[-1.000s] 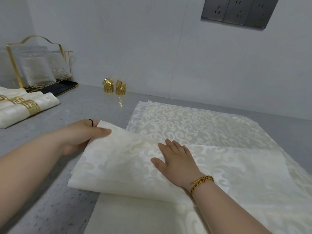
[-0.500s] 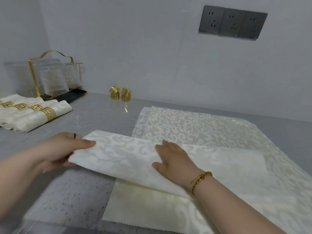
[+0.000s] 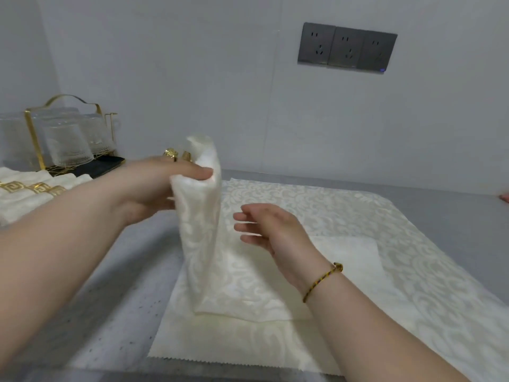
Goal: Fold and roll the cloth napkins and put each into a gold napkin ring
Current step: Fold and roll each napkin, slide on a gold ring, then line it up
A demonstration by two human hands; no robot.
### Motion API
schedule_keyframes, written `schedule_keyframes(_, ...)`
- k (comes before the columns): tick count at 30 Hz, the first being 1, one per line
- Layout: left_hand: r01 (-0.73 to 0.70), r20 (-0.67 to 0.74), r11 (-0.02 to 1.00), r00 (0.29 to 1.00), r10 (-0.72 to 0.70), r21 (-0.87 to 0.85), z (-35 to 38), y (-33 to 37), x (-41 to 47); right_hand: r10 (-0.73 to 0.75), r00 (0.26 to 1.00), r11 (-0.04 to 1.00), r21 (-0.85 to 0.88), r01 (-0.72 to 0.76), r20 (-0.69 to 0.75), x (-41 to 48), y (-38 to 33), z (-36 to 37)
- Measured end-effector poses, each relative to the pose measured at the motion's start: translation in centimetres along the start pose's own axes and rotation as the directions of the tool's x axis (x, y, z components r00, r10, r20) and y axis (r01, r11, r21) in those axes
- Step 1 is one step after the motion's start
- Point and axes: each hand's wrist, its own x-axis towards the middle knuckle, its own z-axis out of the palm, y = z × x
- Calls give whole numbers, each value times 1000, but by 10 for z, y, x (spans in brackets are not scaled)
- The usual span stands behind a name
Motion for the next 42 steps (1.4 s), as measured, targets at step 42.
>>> schedule_keyframes(42,-503,529,275,848,-27,820,109,-114,-1,-125,975,14,-983,-182,-182,-39,19,-109)
